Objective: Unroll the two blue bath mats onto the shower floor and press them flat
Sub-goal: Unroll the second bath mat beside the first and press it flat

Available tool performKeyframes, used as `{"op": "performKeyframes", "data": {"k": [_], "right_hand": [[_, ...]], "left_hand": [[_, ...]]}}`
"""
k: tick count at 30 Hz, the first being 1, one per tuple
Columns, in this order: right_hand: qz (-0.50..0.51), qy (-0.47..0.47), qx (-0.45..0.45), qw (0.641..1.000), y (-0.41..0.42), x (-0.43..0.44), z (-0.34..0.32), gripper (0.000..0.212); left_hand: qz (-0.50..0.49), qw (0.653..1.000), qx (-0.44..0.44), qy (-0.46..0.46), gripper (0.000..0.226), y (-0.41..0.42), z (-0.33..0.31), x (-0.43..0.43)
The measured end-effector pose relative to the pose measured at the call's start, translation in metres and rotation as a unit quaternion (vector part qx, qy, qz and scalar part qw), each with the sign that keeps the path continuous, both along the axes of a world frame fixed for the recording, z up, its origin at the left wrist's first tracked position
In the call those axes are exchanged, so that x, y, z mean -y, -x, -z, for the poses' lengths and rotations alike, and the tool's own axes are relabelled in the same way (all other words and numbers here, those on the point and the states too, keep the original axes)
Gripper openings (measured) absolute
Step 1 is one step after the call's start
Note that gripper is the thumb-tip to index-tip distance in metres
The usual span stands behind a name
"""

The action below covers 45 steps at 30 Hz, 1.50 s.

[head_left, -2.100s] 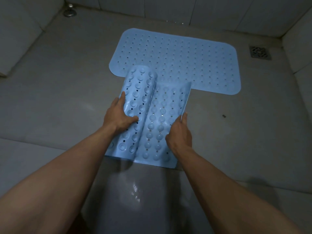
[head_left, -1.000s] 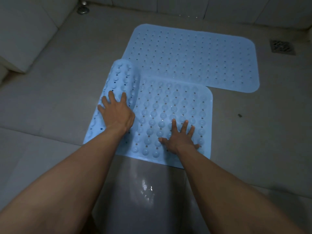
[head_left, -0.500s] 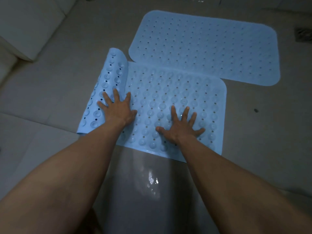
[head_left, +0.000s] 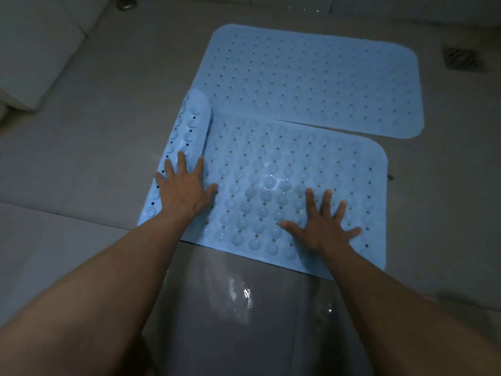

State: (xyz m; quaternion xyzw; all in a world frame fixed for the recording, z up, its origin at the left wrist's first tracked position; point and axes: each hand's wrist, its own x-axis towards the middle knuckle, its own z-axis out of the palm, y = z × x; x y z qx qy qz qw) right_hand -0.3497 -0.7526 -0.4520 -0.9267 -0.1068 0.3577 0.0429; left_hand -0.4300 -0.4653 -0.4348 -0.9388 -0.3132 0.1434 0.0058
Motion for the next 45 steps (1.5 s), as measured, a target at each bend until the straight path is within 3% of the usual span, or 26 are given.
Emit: {"op": "performKeyframes", "data": {"k": [9,14,20,25,32,35,37,39,45], "right_hand": [[-0.016,0.015,-0.01,1.0,-0.024,0.033,-0.005,0.113],[-0.039,0.034,0.038,0.998,-0.021,0.016,-0.005,0.112],[-0.071,-0.059,0.034,0.995,0.003,-0.061,-0.007,0.086],[-0.095,-0.05,0.0,0.994,0.019,-0.09,0.008,0.113],[-0.087,-0.061,0.017,0.994,0.013,-0.069,0.008,0.113],[-0.084,-0.059,0.022,0.994,0.008,-0.052,0.01,0.113],[-0.084,-0.059,0.028,0.994,0.006,-0.042,0.01,0.113],[-0.083,-0.059,0.032,0.994,0.004,-0.035,0.011,0.113],[-0.084,-0.059,0.042,0.994,0.002,-0.027,0.01,0.112]], "left_hand": [[-0.058,0.998,0.039,-0.002,0.08,0.004,0.004,0.002],[-0.094,0.995,-0.009,-0.022,0.09,-0.001,0.01,-0.004],[-0.032,0.994,-0.084,-0.056,0.075,0.002,0.019,-0.001],[-0.024,0.993,-0.068,-0.09,0.088,0.008,0.013,-0.007],[-0.021,0.988,-0.092,-0.119,0.111,0.002,-0.007,-0.007],[-0.021,0.996,-0.089,-0.015,0.108,-0.004,-0.003,-0.005],[-0.066,0.989,-0.088,0.098,0.106,-0.006,0.004,-0.002],[-0.102,0.979,-0.095,0.149,0.105,-0.006,0.01,0.003],[-0.069,0.993,-0.035,0.094,0.097,-0.004,0.007,0.0]]}}
